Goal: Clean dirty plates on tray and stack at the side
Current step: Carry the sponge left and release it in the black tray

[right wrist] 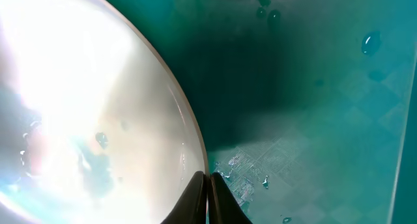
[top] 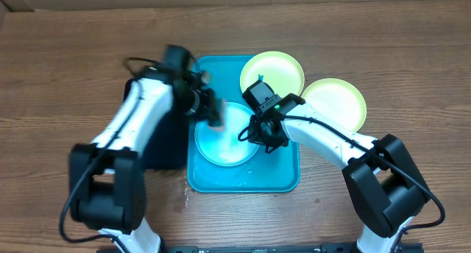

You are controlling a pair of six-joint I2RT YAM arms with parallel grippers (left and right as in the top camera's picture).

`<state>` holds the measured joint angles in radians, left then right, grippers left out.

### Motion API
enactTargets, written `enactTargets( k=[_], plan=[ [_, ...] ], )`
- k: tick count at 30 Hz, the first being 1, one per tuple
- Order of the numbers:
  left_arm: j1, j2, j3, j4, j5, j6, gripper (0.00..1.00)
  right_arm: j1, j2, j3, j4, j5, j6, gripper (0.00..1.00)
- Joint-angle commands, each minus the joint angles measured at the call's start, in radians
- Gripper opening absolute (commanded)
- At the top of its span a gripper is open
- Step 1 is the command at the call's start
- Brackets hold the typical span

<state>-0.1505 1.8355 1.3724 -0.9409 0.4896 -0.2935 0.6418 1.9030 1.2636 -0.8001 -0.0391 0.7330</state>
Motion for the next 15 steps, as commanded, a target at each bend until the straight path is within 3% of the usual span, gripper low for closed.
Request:
enactTargets(
  k=[1, 9, 15],
  plan=[
    [0.097, -0.066, 0.066, -0.065, -0.119, 0.056, 0.04, 0.005, 0.007, -0.003, 0.003, -0.01, -0.004, 0.04],
    [0.255, -0.068, 0.033, -0.162, -0.415, 0.049, 0.04, 0.005, 0.007, -0.003, 0.006, -0.01, -0.004, 0.04],
    [0.275, -0.068, -0.08, -0.104, -0.427, 0.043, 0.04, 0.005, 0.007, -0.003, 0.01, -0.01, -0.004, 0.04]
  ],
)
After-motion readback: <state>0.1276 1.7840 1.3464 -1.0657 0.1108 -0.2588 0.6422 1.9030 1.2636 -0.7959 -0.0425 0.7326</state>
